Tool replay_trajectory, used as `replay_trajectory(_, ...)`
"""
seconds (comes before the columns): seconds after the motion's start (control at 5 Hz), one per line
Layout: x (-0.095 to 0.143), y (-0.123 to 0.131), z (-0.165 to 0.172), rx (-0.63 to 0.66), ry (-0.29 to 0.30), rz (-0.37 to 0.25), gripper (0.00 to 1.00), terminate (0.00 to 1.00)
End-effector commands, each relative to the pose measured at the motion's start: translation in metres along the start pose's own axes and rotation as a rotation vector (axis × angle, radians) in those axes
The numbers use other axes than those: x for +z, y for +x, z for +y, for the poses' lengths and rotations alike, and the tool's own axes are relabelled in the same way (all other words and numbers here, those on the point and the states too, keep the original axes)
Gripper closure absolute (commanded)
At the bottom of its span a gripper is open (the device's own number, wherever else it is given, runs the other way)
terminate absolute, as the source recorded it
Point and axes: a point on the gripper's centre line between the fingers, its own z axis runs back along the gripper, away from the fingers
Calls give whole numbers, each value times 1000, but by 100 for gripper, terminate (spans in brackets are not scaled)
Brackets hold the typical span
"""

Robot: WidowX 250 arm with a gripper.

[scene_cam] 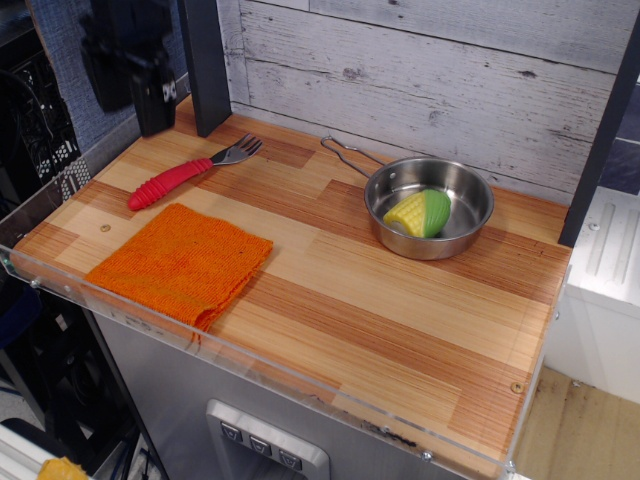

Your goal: Move the red knife from left side to right side

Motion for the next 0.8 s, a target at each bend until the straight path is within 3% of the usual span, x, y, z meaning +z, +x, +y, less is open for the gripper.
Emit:
replay_trajectory(0.0,-30,10,1,-20,-16,-20,0,0)
replay_trajectory(0.6,-72,-3,-12,55,-43,11,0,0)
